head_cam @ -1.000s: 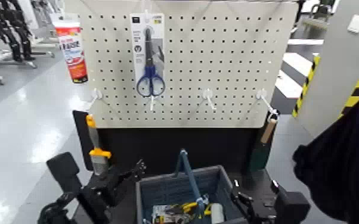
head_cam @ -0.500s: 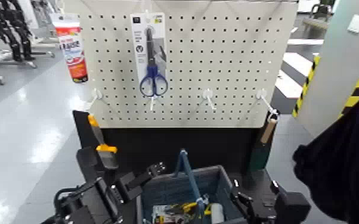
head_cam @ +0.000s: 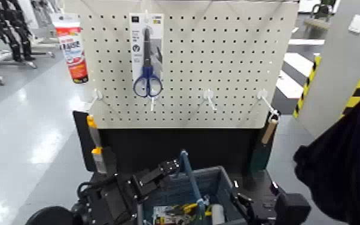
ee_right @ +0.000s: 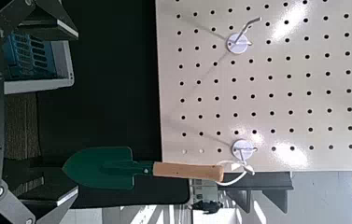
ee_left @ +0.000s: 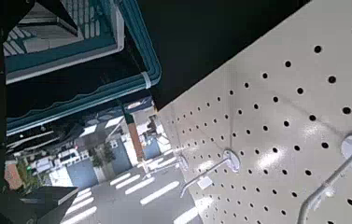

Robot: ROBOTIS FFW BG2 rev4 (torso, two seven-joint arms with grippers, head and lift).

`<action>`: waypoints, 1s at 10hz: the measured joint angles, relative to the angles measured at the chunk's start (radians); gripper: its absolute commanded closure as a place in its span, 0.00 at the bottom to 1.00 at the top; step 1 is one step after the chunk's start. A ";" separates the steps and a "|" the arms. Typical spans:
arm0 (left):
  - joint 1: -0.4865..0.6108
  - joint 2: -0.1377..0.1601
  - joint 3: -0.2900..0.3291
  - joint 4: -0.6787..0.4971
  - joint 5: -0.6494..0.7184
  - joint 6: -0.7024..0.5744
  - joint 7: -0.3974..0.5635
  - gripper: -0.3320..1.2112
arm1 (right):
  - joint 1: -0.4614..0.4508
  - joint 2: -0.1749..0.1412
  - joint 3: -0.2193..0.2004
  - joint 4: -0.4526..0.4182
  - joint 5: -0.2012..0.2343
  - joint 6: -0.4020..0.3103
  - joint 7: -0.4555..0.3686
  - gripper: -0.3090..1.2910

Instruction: Grasp the handle of the crate.

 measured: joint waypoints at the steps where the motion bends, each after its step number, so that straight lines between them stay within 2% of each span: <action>1: -0.030 0.000 -0.024 0.044 0.018 0.001 -0.021 0.31 | 0.000 0.000 0.001 0.001 -0.001 -0.002 0.000 0.28; 4: -0.105 -0.006 -0.101 0.170 0.090 0.005 -0.073 0.37 | -0.002 0.000 0.003 0.005 -0.004 -0.007 0.000 0.28; 5: -0.123 -0.007 -0.124 0.202 0.117 0.005 -0.087 0.46 | -0.003 0.000 0.004 0.006 -0.006 -0.009 0.000 0.28; 6: -0.135 -0.008 -0.147 0.230 0.154 0.006 -0.101 0.65 | -0.004 0.000 0.006 0.008 -0.007 -0.011 0.000 0.28; 8: -0.136 -0.009 -0.163 0.253 0.197 0.007 -0.103 0.93 | -0.004 0.000 0.006 0.008 -0.010 -0.013 0.000 0.28; 10: -0.131 -0.010 -0.163 0.257 0.209 0.007 -0.102 0.99 | -0.004 -0.001 0.006 0.009 -0.011 -0.014 0.000 0.28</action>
